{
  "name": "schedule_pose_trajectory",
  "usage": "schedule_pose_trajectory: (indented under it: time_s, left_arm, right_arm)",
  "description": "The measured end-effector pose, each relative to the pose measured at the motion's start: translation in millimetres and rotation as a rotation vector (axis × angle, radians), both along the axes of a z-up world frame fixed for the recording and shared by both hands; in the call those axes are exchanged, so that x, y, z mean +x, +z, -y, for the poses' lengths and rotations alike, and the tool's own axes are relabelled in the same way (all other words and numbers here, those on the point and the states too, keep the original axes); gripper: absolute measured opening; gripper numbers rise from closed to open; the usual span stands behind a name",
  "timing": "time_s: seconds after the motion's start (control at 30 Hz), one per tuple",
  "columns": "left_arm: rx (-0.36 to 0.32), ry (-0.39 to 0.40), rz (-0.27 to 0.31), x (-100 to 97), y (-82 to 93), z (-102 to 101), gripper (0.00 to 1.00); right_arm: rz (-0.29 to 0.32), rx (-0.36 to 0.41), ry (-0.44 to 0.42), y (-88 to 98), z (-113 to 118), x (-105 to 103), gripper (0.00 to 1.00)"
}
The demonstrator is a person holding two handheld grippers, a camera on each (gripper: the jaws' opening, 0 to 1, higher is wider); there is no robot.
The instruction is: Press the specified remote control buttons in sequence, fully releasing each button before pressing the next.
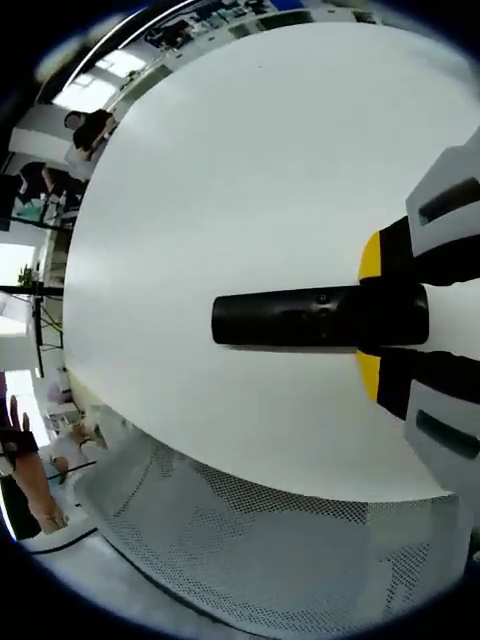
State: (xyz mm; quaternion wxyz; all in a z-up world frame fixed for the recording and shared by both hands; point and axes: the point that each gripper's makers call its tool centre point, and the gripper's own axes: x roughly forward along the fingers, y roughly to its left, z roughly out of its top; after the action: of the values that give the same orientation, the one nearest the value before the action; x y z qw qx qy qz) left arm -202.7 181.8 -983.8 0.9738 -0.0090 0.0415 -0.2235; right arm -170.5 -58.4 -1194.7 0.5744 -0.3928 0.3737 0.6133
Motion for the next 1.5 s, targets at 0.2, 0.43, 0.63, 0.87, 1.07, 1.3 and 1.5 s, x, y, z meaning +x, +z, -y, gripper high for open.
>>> schedule_pose_trajectory:
  time_s: [0.2, 0.43, 0.63, 0.87, 1.07, 1.3, 1.5]
  left_arm:
    - [0.001, 0.001, -0.004, 1.6, 0.0, 0, 1.0]
    - [0.004, 0.005, -0.009, 2.4, -0.2, -1, 1.0]
    - [0.01, 0.013, -0.02, 2.4, -3.2, -6, 0.99]
    - [0.008, 0.021, -0.026, 4.0, -4.4, -9, 0.99]
    - [0.004, 0.021, -0.029, 5.6, -5.3, -9, 0.99]
    - [0.011, 0.014, -0.035, 8.4, -5.9, -8, 0.99]
    - [0.017, 0.021, -0.035, 11.0, -5.6, -14, 0.99]
  right_arm:
    - [0.022, 0.016, -0.016, 8.3, 0, 25, 0.21]
    - [0.028, 0.013, -0.034, 6.8, 0, 48, 0.21]
    - [0.034, 0.031, -0.031, 13.5, -7, 62, 0.21]
    - [0.04, 0.019, -0.027, 16.8, -4, 81, 0.21]
    - [0.044, 0.018, -0.029, 20.9, -4, 92, 0.21]
    - [0.048, 0.019, -0.041, 19.5, -7, 107, 0.21]
    - [0.041, 0.008, -0.037, 15.4, -8, 115, 0.21]
